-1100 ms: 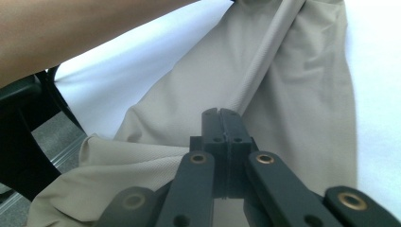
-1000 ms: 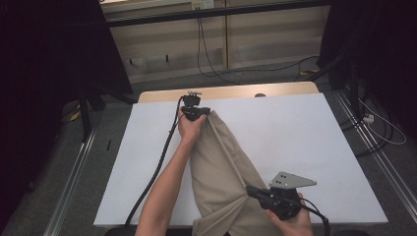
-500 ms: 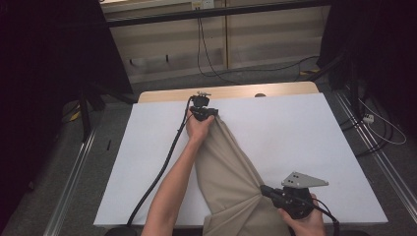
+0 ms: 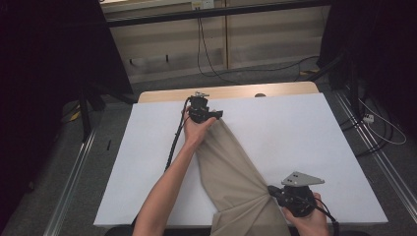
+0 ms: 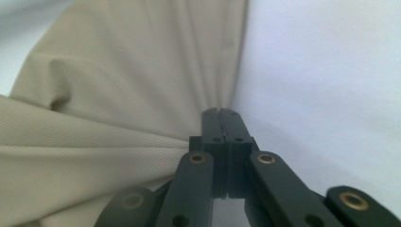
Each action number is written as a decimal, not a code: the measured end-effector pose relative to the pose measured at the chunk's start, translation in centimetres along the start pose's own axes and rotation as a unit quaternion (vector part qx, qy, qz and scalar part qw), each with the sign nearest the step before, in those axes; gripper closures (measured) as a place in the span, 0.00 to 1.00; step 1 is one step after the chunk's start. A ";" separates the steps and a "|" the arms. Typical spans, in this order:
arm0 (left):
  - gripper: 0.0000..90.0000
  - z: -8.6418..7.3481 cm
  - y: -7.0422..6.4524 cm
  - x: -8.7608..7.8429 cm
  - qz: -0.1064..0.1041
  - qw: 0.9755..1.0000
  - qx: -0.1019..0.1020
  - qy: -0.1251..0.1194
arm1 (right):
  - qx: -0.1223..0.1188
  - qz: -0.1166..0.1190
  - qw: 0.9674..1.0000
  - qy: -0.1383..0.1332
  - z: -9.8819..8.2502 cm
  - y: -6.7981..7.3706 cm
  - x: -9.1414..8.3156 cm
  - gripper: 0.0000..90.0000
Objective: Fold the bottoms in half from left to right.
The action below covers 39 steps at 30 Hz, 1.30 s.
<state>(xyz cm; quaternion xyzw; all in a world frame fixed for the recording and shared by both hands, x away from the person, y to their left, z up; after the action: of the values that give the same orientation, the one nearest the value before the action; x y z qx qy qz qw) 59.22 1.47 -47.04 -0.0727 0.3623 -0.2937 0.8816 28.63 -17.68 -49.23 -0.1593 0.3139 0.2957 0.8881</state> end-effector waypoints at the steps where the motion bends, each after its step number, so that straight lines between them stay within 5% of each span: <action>1: 0.34 -0.3 -0.2 -0.6 -0.007 1.000 -0.005 -0.002 | 0.008 0.000 1.000 0.002 -0.1 -0.1 0.0 0.99; 4: 0.30 -1.3 -0.5 -1.8 -0.019 1.000 0.003 0.003 | 0.015 -0.002 1.000 -0.007 0.2 -0.3 -0.2 0.92; 6: 0.27 -3.2 -0.7 -3.7 -0.018 0.999 0.029 0.008 | 0.009 0.018 0.999 -0.035 1.0 0.6 -0.8 0.81; 10: 0.27 -5.4 -0.7 -6.2 -0.030 0.999 0.029 0.009 | -0.014 0.064 0.996 -0.052 1.8 3.0 -1.0 0.79; 11: 0.27 -7.0 -0.8 -7.8 -0.032 0.998 0.042 0.016 | -0.041 0.097 0.993 -0.052 2.2 5.1 -0.8 0.79; 12: 0.27 -7.0 -0.8 -7.8 -0.032 0.998 0.042 0.016 | -0.041 0.097 0.993 -0.052 2.2 5.1 -0.8 0.79; 13: 0.27 -8.5 -1.2 -9.4 -0.044 0.998 0.047 0.022 | -0.064 0.127 0.989 -0.048 2.4 7.0 -0.3 0.76; 18: 0.29 -11.4 -2.5 -12.5 -0.063 0.996 0.049 0.041 | -0.092 0.150 0.984 -0.029 2.1 9.0 1.2 0.72; 21: 0.30 -14.8 -4.3 -15.4 -0.074 0.993 0.067 0.059 | -0.106 0.141 0.984 -0.028 1.2 9.4 1.7 0.72; 22: 0.32 -14.8 -4.3 -15.4 -0.074 0.993 0.067 0.059 | -0.106 0.141 0.984 -0.028 1.2 9.4 1.7 0.72; 24: 0.35 -17.7 -6.1 -16.7 -0.098 0.988 0.096 0.072 | -0.120 0.113 0.986 -0.013 0.8 9.1 1.1 0.94; 27: 0.36 -18.9 -7.1 -16.9 -0.111 0.984 0.107 0.086 | -0.100 0.115 0.988 -0.013 0.2 8.6 0.5 1.00; 29: 0.37 -19.6 -8.4 -16.6 -0.117 0.980 0.131 0.095 | -0.090 0.111 0.990 -0.011 -0.3 8.3 -0.2 1.00; 30: 0.37 -19.6 -8.4 -16.6 -0.117 0.980 0.131 0.095 | -0.090 0.111 0.990 -0.011 -0.3 8.3 -0.2 1.00; 31: 0.37 -20.1 -8.9 -16.3 -0.128 0.977 0.137 0.105 | -0.073 0.110 0.991 -0.013 -1.0 7.8 -0.9 1.00; 34: 0.37 -20.9 -9.0 -15.7 -0.120 0.975 0.146 0.118 | -0.049 0.104 0.993 -0.012 -2.1 7.1 -2.0 1.00; 39: 0.40 -20.6 -8.5 -15.5 -0.116 0.976 0.146 0.110 | -0.026 0.082 0.996 -0.009 -3.6 6.0 -3.5 1.00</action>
<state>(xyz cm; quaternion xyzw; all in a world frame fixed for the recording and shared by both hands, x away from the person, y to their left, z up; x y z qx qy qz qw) 32.45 5.07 -49.89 0.0481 0.3992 -0.4495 0.7976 21.03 -16.16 -50.21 -0.1534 0.3101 0.3773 0.8590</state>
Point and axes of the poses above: each handheld gripper's, and its own axes: x roughly forward along the jaws, z roughly out of its top, y roughly to its left, the point moved 7 cm from there along x, roughly forward along the jaws, and after that the axes turned 15 degrees about -x, right-handed, at the moved point
